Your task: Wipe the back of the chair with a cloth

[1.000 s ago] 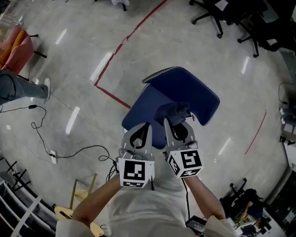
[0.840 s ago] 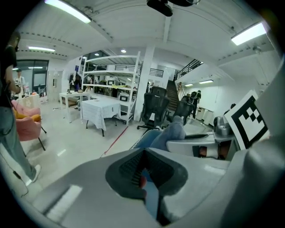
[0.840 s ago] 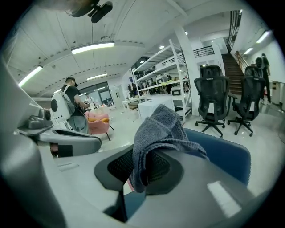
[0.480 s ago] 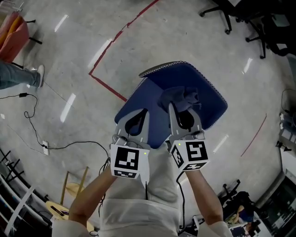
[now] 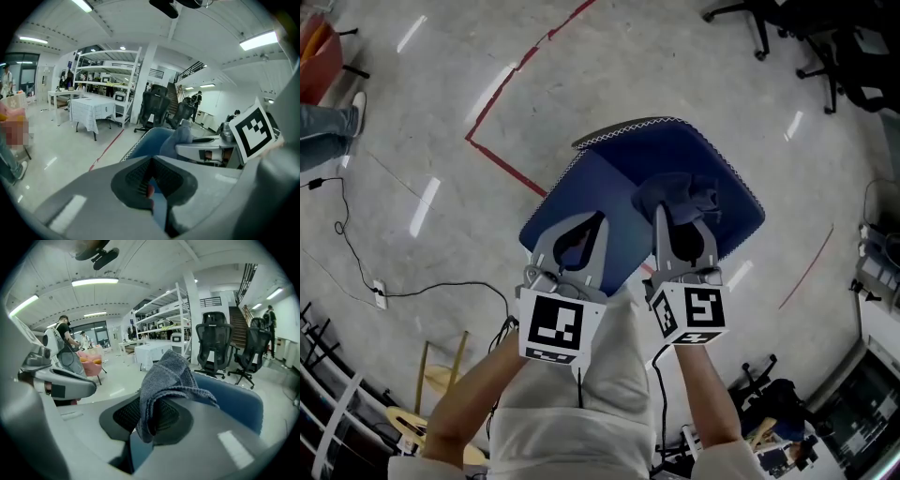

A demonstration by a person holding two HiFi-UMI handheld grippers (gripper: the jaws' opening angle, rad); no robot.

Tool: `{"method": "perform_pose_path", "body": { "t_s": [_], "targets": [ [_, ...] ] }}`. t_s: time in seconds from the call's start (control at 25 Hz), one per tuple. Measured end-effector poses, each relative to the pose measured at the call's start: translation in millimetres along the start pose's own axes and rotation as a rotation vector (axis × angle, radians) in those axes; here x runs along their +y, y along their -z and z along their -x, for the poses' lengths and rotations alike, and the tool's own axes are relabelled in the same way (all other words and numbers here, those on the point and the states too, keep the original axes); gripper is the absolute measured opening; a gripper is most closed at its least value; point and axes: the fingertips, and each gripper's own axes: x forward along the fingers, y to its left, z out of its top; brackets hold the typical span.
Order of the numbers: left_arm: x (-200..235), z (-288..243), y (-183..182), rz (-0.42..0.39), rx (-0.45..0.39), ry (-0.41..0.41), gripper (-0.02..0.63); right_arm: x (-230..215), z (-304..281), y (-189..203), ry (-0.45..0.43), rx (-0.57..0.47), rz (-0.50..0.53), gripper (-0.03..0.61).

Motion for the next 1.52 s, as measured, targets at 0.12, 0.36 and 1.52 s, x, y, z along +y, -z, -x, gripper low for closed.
{"method": "perform_pose_path", "body": {
  "t_s": [0.12,0.36,1.52],
  "targets": [
    [-8,-6,10,-0.013,0.018,0.019,0.002,-17,9,12,0.027,0.009,-0.028,0.075],
    [-13,-7,6,-0.040,0.020,0.008,0.002,-8,-11,-3,-0.050,-0.029,-0.031,0.075],
    [-15,-5,11,-0.011,0.026,-0.022,0.002,-62,-51,-2,0.087,-0.004,-0.153,0.074]
  ]
}}
